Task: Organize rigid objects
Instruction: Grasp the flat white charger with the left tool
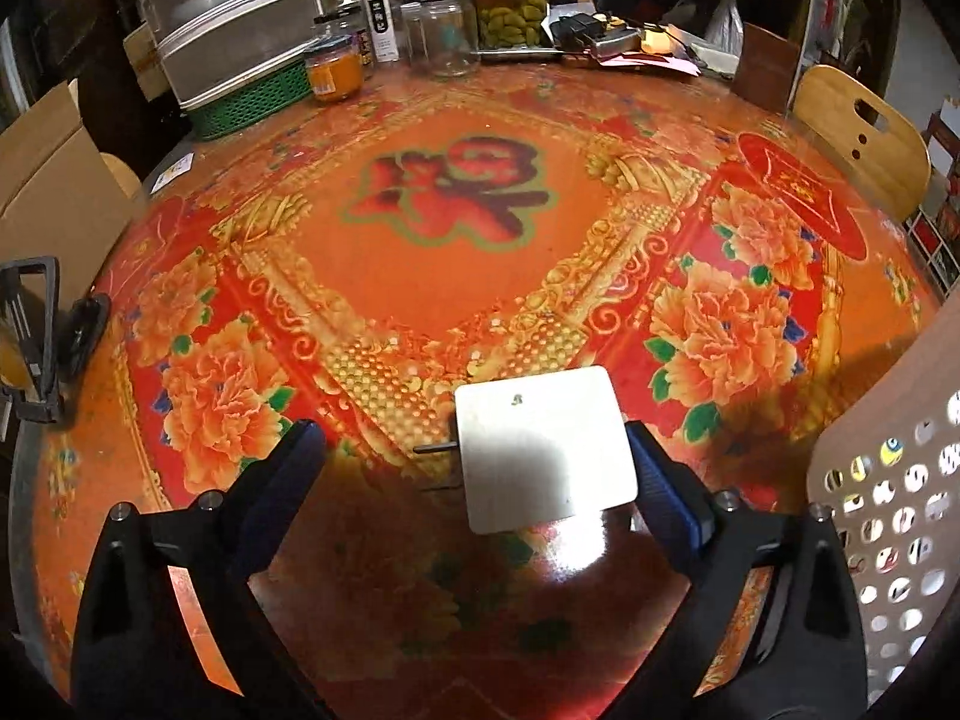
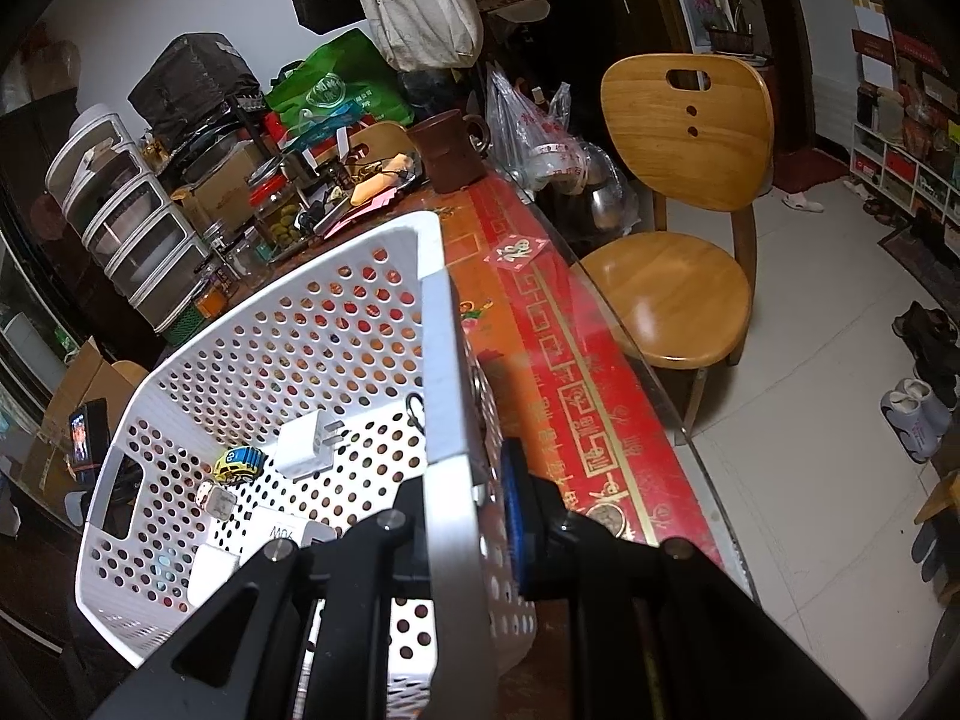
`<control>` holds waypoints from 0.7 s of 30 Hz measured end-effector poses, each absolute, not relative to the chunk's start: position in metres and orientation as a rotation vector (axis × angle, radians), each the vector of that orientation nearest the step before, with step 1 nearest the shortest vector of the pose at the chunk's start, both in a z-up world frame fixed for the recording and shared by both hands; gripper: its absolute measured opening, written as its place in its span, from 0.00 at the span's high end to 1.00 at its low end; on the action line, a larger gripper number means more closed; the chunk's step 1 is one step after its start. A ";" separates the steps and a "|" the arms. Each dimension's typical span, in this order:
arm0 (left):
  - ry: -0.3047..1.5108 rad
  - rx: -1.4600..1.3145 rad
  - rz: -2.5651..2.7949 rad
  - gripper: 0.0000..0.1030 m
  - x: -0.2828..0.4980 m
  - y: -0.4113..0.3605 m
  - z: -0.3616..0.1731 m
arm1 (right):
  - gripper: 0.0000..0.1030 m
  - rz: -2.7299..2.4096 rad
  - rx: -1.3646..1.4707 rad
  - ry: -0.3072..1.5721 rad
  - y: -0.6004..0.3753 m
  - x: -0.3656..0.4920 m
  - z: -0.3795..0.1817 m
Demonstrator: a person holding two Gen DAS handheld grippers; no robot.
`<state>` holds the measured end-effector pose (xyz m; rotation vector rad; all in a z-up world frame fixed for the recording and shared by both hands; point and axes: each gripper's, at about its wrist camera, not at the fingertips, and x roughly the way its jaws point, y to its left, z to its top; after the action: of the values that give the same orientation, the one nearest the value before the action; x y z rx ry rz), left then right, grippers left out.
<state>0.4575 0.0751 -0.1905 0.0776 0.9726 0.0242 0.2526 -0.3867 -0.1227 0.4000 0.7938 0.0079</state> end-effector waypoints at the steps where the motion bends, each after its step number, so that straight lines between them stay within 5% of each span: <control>1: 0.969 0.078 0.024 0.09 0.457 0.075 -0.191 | 0.87 0.007 0.400 0.795 -0.387 0.253 -0.123; 3: 0.961 0.072 0.010 0.17 0.457 0.075 -0.190 | 0.87 0.004 0.399 0.794 -0.388 0.252 -0.123; 5: 0.950 0.064 0.000 0.38 0.455 0.075 -0.187 | 0.87 0.003 0.400 0.793 -0.387 0.252 -0.123; 21: 0.800 0.092 0.123 0.38 0.428 0.080 -0.156 | 0.87 -0.003 0.393 0.795 -0.385 0.252 -0.122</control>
<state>0.4279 0.0797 -0.1561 0.0919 0.7997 0.1227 0.2521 -0.3850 -0.1219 0.3934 0.7948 -0.0026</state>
